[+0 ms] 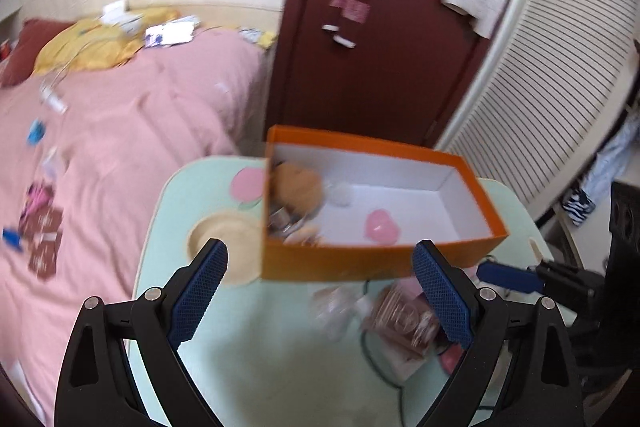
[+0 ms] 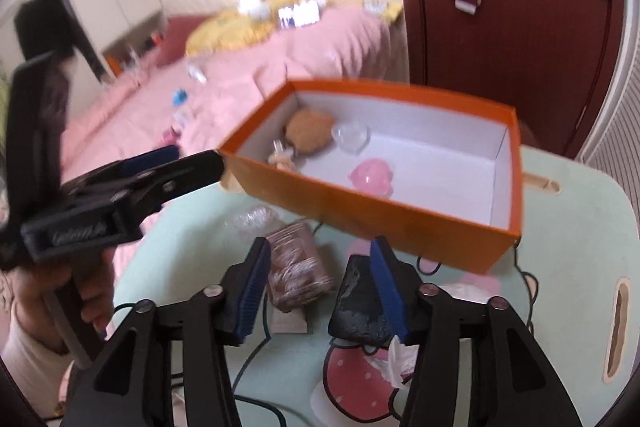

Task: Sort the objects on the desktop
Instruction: 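Grasp the brown carton with the right tool, set it beside the pouch, then grasp the pink heart with the left tool, place it on the table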

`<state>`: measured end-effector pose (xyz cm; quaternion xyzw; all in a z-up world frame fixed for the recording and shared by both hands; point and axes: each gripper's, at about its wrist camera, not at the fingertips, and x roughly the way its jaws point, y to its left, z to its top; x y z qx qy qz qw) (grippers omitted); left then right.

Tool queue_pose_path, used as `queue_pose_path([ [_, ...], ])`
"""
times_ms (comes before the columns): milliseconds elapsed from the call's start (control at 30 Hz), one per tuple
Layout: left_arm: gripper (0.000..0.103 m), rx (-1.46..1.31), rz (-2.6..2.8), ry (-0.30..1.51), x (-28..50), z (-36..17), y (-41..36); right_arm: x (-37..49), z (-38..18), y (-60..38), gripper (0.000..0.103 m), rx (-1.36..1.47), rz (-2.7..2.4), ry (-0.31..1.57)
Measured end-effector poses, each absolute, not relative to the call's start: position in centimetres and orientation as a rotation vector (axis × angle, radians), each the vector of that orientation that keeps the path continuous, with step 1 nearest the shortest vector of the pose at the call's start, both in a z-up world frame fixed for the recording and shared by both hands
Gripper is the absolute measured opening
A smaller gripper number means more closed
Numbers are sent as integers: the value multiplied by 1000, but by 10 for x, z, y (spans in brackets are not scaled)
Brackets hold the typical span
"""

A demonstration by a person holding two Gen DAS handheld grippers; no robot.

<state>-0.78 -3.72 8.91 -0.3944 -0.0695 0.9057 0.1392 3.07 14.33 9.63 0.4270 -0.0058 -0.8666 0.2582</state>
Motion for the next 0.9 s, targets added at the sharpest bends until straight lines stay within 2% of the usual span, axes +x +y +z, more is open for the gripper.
queue_pose_path([
  [300, 94, -1338, 2394, -197, -67, 102, 4, 59, 78, 168, 56, 1094, -2360, -152],
  [467, 93, -1556, 2240, -206, -100, 90, 27, 59, 70, 177, 56, 1131, -2328, -221],
  [500, 92, -1595, 2216, -207, -104, 86, 30, 59, 71, 178, 56, 1129, -2331, -219],
  [567, 81, -1713, 2167, -219, -120, 78, 36, 57, 75, 183, 57, 1115, -2331, -237],
  [667, 80, -1809, 2123, -232, -135, 70, 43, 56, 78, 192, 59, 1124, -2310, -305],
  [800, 80, -1875, 2129, -123, -142, 60, 61, 56, 83, 197, 60, 1116, -2295, -343],
  [900, 69, -1938, 2105, -58, -143, 45, 74, 55, 86, 199, 60, 1112, -2283, -362],
])
